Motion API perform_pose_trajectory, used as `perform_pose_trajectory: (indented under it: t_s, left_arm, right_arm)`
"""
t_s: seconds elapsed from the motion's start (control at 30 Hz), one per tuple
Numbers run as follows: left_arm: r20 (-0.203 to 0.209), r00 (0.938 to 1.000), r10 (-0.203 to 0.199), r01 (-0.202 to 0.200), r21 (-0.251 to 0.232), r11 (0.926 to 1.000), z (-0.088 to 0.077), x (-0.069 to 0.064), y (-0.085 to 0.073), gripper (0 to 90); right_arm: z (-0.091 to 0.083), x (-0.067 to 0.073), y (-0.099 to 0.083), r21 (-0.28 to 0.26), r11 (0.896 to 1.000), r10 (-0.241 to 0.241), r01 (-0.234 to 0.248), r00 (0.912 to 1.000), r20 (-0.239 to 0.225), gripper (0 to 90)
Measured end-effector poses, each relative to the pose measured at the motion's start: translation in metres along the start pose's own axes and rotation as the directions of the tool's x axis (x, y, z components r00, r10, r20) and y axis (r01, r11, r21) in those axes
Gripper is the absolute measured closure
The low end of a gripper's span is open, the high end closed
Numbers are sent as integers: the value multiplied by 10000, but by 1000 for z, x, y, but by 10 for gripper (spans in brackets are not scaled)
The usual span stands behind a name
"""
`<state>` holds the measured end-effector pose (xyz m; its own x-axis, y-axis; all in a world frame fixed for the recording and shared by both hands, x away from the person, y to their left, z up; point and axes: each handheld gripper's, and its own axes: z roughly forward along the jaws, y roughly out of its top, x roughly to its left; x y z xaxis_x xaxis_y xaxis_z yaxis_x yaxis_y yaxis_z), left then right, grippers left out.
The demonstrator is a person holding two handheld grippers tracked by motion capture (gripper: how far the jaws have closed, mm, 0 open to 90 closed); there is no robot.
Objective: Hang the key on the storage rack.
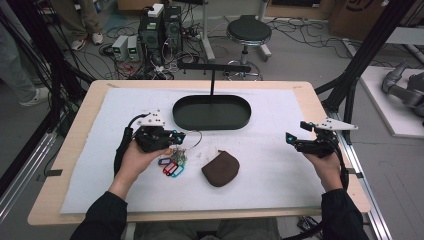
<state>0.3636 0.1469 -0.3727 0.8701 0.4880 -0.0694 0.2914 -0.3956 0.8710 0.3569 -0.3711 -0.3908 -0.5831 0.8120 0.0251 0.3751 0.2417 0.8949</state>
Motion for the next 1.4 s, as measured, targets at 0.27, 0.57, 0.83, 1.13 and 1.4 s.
perform_pose_trajectory:
  t_s: [0.27,0.57,0.83,1.13,1.4]
  left_arm:
    - [-75,9998,173,-177,-608,9980,-16,-1,16,869]
    - [-348,9989,307,-354,-1448,9888,-38,5,39,869]
    - [-604,9977,324,-443,-2073,9773,-48,16,56,869]
    - [-1030,9937,435,-664,-2306,9708,-49,29,73,869]
    - [-1518,9872,489,-864,-2515,9640,-41,44,88,869]
  right_arm:
    - [1,0,0,-28,10000,23,-23,10000,3,192]
    - [1,0,0,-53,10000,-2,3,10000,25,193]
    - [1,0,0,-31,10000,-5,5,10000,7,192]
    - [2,-1,0,-25,10000,8,-8,10000,9,193]
    - [3,-1,0,0,10000,16,-16,10000,12,193]
